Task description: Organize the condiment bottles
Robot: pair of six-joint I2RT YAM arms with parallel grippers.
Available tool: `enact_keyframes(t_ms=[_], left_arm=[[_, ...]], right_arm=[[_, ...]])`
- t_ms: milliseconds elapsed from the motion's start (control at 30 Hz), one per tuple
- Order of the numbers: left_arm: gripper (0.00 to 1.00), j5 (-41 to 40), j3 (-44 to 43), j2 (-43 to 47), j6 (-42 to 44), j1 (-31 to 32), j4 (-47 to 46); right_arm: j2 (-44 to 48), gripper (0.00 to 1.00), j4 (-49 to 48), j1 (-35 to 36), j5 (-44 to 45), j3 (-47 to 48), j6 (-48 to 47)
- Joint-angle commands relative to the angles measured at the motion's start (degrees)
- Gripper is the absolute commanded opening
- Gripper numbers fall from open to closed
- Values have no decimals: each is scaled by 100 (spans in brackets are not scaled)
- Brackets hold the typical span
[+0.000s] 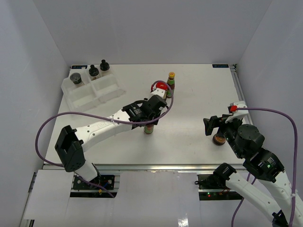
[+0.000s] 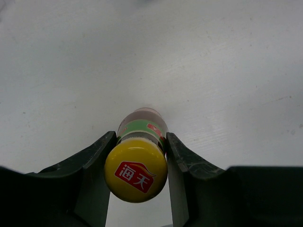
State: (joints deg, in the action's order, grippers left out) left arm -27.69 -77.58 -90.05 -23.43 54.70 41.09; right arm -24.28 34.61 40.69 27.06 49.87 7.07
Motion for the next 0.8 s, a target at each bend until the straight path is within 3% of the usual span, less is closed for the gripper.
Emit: enact_keyframes(t_ms=[0,267,600,767], left_arm=[[0,-676,-859,285,39,-429,-57],[0,-529,-1786,286,646,-1682,-308],[0,-192,-3224,-789,997,-3029,-404],[0,317,-3478,-1047,1044,-3596,-587]], right_arm=[[116,90,-262,36,106,-13,-65],[196,90,-299,29,78,-25,-96],[2,90,-576,36,-113,-87,-185],[-38,90,-594,27,40,-56,-288]])
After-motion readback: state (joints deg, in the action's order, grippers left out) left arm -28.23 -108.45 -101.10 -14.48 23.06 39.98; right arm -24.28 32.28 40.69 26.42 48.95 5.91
